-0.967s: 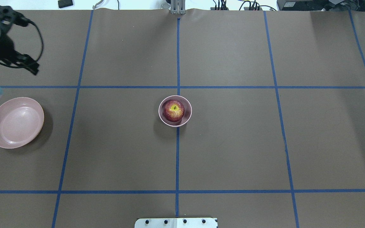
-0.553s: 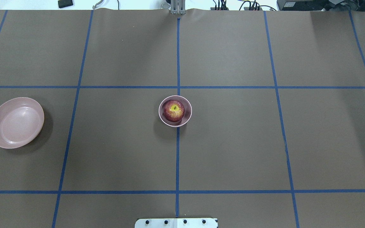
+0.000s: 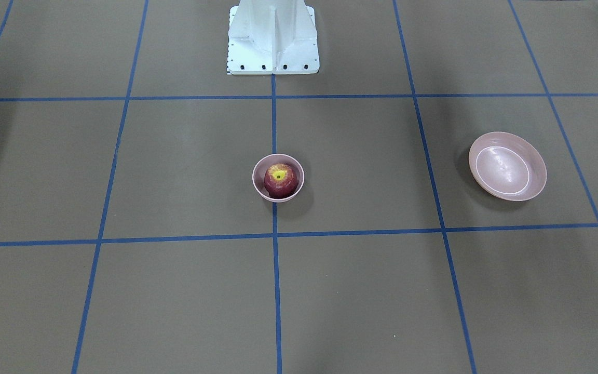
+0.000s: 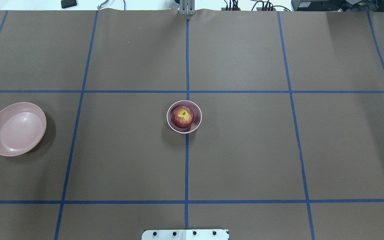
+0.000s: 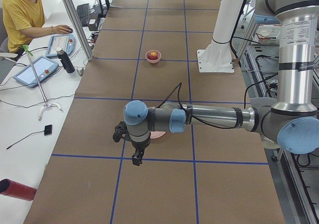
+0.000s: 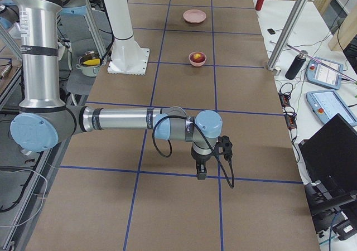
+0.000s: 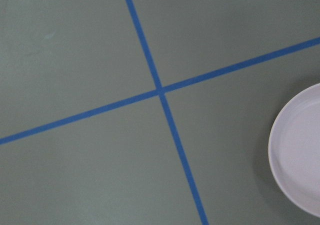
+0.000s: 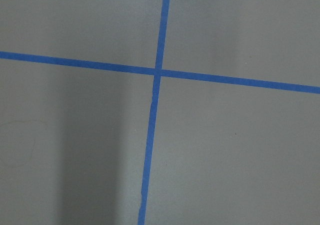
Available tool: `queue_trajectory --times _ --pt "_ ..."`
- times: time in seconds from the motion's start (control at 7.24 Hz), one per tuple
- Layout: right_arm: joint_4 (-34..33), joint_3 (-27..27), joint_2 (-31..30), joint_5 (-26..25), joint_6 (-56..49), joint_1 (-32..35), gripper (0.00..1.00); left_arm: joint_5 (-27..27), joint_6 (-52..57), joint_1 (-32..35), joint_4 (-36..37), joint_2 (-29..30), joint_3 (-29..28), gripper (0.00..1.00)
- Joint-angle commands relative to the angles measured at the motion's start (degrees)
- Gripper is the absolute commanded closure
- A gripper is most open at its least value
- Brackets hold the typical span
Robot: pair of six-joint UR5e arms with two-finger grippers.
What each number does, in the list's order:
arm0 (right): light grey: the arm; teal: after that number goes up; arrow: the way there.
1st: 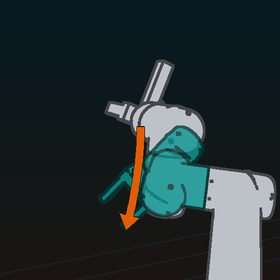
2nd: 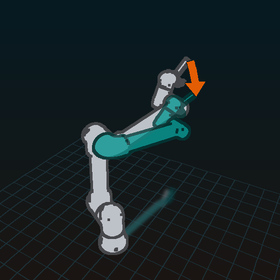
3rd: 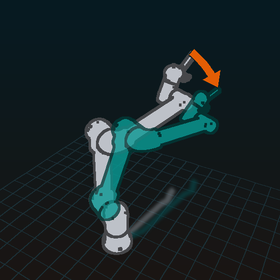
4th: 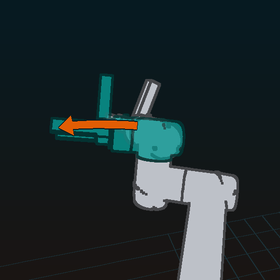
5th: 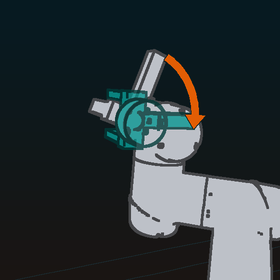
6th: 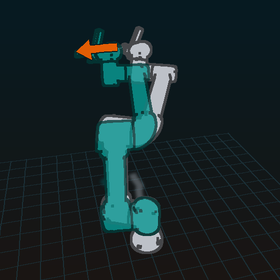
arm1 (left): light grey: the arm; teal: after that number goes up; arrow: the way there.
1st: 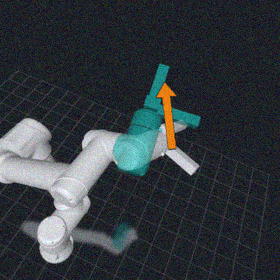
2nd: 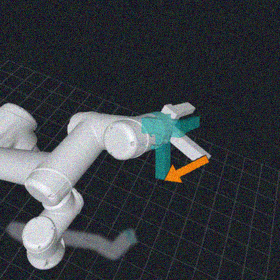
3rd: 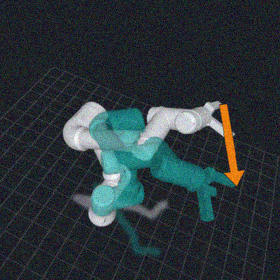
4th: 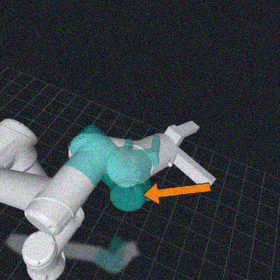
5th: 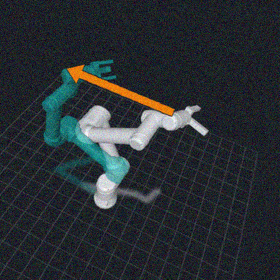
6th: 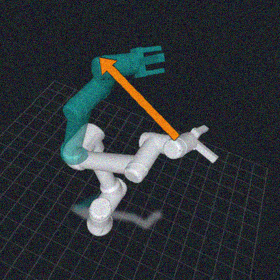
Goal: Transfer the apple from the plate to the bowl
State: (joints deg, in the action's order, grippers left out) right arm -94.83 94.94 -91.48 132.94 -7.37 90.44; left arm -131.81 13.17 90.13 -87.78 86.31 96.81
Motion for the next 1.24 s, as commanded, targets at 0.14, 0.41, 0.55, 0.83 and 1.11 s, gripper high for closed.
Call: queue_trajectory --times 0.14,0.41,0.55,0.83,1.11 --pt "0.0 0.3 0.2 0.1 0.1 -0.1 0.00 -0.3 0.0 0.5 -2.2 -0.1 1.0 0.02" --pt "0.0 0.4 0.3 0.1 0.1 -0.1 0.00 -0.2 -0.3 0.6 -5.7 -0.8 0.8 0.02" --pt "0.0 0.4 0.3 0.1 0.1 -0.1 0.00 0.1 -0.5 0.5 -5.7 -0.8 0.8 0.02" --pt "0.0 0.4 0.3 0.2 0.1 -0.1 0.00 0.1 -0.5 0.5 -5.7 -0.8 0.8 0.02" --pt "0.0 0.4 0.3 0.2 0.1 -0.1 0.00 0.1 -0.5 0.5 -5.7 -0.8 0.8 0.02"
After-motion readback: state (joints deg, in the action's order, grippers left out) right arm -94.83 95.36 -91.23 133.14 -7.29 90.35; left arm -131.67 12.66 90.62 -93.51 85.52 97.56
